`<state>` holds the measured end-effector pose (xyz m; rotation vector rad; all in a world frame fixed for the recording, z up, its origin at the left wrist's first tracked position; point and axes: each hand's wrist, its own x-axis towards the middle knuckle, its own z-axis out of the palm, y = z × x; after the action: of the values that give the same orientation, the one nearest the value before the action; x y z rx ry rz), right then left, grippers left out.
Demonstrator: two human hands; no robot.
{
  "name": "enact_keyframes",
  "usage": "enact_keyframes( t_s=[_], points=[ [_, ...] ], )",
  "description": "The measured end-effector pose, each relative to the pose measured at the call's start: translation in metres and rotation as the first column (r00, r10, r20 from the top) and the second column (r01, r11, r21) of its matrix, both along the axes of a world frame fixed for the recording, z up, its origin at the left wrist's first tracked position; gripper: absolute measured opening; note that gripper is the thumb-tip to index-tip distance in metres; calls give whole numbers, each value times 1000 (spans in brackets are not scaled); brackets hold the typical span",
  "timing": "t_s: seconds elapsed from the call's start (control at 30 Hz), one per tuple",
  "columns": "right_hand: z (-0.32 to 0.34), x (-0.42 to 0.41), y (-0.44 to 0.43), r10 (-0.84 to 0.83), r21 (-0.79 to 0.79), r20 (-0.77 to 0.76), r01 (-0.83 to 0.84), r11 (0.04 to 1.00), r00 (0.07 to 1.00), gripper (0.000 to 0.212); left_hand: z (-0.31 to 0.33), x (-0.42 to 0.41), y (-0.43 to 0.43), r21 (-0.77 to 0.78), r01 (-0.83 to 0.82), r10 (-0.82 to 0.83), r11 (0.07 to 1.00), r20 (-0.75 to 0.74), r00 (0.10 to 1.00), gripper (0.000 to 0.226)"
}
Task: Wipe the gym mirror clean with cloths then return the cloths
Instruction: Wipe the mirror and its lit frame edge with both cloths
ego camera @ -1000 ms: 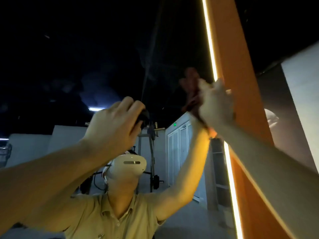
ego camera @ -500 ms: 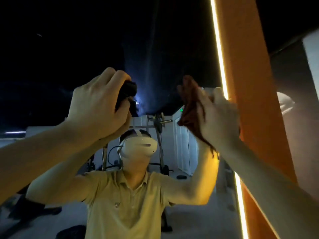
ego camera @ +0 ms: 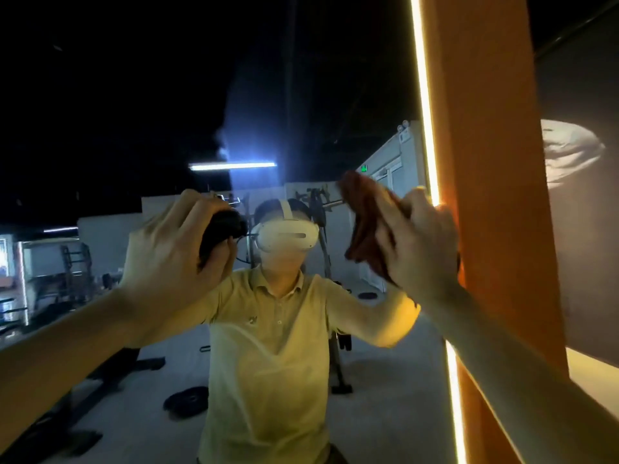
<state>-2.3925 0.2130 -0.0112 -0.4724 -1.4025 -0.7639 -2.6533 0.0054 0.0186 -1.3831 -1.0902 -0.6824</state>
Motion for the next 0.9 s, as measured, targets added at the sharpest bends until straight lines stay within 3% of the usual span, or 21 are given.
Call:
enact_keyframes(
  t_s=[0.1,0.17,0.2,0.27,0.33,0.37,0.4,0.43,0.57,0.67,0.73,0.8,0.9],
  points=[
    [24,-1,2,-2,-221,-342,-79,972,940,58,1,-2,-1,-9,13,-13,1000,23,1000,36],
    [12,-46,-23,35,-306,-448,-190,933,893,58,2,-4,-2,-9,31,-30,999,96,995,37],
    [-1,-73,-40,104,-273,-414,-233,933,904,56,5,-3,-2,4,48,-48,999,138,989,38],
    [-33,-115,-75,227,-188,-138,-250,950,964,52,14,0,-1,42,90,-97,995,226,969,36],
    [-45,-114,-83,206,-36,261,-204,978,943,48,21,5,-1,85,109,-129,990,294,947,33],
    [-35,-100,-75,150,54,395,-186,981,906,48,23,7,0,93,112,-136,989,315,939,34],
    [-17,-82,-65,94,112,434,-157,981,896,49,24,9,-1,84,113,-134,990,325,936,34],
    [7,-65,-54,73,113,395,-127,985,916,52,24,10,-1,66,106,-122,992,323,939,35],
    [110,-17,-27,60,-53,3,-59,997,998,53,28,15,-5,18,49,-52,999,288,956,41],
    [106,-34,-29,77,-126,-81,-87,988,994,47,44,14,-7,56,20,-38,998,329,944,41],
    [60,-57,-39,154,-137,-34,-157,978,987,47,52,14,-5,68,4,-30,998,384,923,40],
    [8,-79,-52,221,-100,143,-208,973,965,47,55,17,-1,62,-27,-1,998,413,911,38],
    [-11,-86,-55,116,74,417,-161,984,901,49,54,17,1,30,-85,67,996,392,917,39]
  ],
)
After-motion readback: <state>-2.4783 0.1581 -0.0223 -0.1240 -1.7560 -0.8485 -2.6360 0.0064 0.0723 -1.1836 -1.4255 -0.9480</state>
